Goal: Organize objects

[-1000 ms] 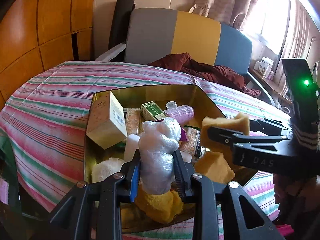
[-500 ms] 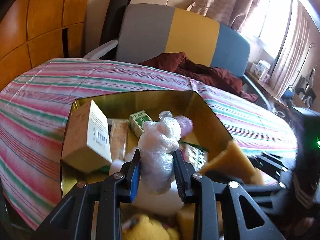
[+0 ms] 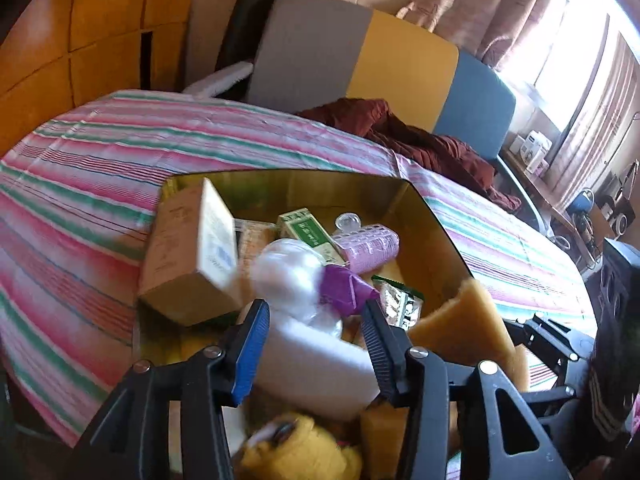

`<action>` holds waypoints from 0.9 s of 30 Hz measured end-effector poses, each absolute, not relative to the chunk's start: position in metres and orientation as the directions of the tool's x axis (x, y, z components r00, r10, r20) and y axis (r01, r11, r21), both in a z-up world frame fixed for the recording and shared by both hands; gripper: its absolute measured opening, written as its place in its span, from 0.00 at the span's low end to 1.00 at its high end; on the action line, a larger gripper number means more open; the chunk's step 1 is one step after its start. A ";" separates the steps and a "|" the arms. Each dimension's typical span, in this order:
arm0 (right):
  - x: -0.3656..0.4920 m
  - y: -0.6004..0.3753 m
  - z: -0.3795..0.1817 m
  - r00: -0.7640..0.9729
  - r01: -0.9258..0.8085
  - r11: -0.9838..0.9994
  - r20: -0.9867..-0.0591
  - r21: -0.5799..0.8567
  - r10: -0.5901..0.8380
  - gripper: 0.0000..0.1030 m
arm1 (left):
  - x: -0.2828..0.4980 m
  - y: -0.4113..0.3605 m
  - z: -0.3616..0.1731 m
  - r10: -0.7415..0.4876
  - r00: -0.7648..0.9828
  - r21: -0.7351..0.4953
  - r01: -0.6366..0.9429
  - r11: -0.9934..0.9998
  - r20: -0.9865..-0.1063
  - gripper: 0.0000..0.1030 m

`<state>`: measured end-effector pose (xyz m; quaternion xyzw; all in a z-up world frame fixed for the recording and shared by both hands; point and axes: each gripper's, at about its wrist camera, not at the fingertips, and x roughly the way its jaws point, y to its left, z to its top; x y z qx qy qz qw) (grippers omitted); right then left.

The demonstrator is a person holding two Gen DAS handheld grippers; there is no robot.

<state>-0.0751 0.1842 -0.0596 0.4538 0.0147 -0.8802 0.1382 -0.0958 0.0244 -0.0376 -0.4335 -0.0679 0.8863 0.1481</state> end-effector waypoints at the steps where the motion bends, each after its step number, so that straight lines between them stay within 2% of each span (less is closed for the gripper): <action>1: -0.073 0.184 -0.057 -0.556 0.259 -0.961 -0.799 0.099 -0.231 0.71 | -0.092 0.021 -0.035 0.313 -0.590 -0.242 -0.198 -0.950 -0.744 0.47; 4: -0.068 0.182 -0.048 -0.575 0.263 -0.960 -0.784 0.093 -0.233 0.76 | -0.081 0.014 -0.029 0.292 -0.610 -0.228 -0.182 -0.957 -0.737 0.47; 9: -0.059 0.182 -0.038 -0.594 0.261 -0.961 -0.770 0.088 -0.232 0.78 | -0.060 0.009 -0.019 0.195 -0.656 -0.147 -0.128 -0.981 -0.729 0.47; 12: -0.052 0.181 -0.035 -0.607 0.253 -0.964 -0.763 0.080 -0.223 0.85 | -0.051 0.008 -0.013 0.157 -0.674 -0.119 -0.102 -0.988 -0.722 0.47; 15: -0.044 0.181 -0.031 -0.623 0.238 -0.968 -0.751 0.084 -0.219 0.91 | -0.044 0.009 -0.004 0.132 -0.692 -0.105 -0.082 -0.991 -0.710 0.55; 20: -0.030 0.183 -0.023 -0.671 0.193 -0.979 -0.720 0.058 -0.175 0.99 | -0.027 0.014 0.012 0.124 -0.726 -0.095 -0.081 -0.992 -0.677 0.73; 27: -0.016 0.181 -0.023 -0.681 0.180 -0.981 -0.710 0.078 -0.181 0.99 | -0.009 0.029 0.023 0.049 -0.755 -0.030 -0.039 -0.999 -0.654 0.73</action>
